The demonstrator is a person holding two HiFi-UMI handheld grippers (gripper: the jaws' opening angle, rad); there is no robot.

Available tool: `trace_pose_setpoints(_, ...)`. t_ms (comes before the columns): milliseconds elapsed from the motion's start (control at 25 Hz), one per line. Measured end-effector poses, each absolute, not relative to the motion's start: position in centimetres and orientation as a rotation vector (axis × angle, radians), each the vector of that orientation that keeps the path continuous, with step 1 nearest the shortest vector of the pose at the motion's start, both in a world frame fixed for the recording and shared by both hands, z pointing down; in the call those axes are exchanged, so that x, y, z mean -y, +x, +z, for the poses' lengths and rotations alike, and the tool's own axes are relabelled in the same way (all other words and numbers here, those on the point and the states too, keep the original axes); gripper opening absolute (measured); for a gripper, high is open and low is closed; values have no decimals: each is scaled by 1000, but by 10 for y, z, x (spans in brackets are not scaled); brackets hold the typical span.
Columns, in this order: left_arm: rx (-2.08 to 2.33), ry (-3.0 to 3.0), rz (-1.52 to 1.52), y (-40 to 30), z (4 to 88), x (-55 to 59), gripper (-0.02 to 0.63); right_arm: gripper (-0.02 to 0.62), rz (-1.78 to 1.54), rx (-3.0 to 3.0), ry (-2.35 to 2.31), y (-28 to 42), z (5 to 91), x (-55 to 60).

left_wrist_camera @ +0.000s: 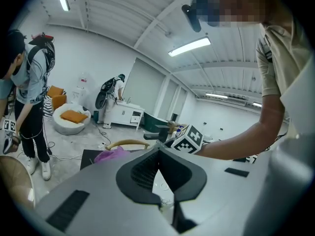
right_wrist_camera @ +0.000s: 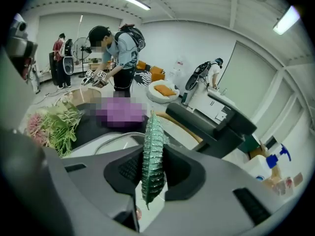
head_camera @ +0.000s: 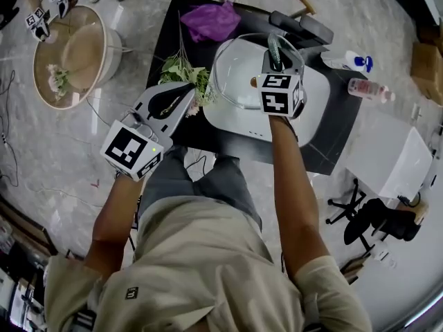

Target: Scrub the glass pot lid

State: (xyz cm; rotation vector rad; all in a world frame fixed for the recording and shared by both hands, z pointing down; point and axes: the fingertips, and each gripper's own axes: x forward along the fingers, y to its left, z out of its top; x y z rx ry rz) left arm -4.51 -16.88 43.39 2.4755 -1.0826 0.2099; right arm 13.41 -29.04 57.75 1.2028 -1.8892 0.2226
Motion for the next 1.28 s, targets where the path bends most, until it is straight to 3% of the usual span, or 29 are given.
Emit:
trace_pose_setpoints(640, 1081, 2465, 240, -47, 447, 174, 15, 87, 301, 1976, 871, 24, 648, 182)
trace_pose_setpoints(1280, 1038, 2495, 251, -24, 444, 181, 15, 86, 464, 1871, 919, 115, 665, 122)
